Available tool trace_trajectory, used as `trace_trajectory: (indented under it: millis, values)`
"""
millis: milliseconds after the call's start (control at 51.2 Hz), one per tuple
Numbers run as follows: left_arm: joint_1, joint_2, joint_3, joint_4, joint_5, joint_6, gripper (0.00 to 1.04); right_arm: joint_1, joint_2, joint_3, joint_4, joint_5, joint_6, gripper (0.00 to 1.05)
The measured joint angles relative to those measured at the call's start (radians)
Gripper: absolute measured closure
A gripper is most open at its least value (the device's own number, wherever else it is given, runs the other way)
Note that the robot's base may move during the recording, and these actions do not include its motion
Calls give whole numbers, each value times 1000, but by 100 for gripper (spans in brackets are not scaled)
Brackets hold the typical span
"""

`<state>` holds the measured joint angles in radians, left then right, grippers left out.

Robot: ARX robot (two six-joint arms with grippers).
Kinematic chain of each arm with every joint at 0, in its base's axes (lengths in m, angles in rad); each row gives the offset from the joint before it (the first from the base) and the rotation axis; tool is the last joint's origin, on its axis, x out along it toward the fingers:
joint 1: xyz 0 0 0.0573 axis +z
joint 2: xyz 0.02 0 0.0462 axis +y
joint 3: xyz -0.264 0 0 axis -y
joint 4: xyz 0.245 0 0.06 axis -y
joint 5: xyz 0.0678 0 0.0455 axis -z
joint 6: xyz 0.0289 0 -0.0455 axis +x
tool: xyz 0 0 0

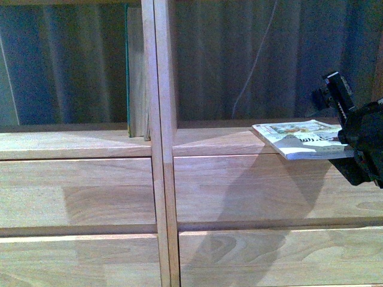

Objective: Organize books on shelf

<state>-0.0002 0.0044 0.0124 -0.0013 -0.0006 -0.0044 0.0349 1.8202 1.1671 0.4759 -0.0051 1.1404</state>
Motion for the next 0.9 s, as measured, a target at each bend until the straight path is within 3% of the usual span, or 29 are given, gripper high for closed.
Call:
trace_trajectory:
  millis: [411,586,665,782,899]
  values:
    - [0,0,0,0,0,0,7,16,-4,-74,65,-35,72,88]
    - [3,2,0,-2,12,-1,7,6,-40,-108,93,-92,114,89]
    - [72,74,26,-6,175,-23,7,-1,-66,-116,95,-118,116,89]
    - [248,356,127,207,427,-39,7,-11,-122,-117,100,-156,121,89]
    - [356,691,323,471,518,-63,7,-31,-191,-115,117,-185,124,89]
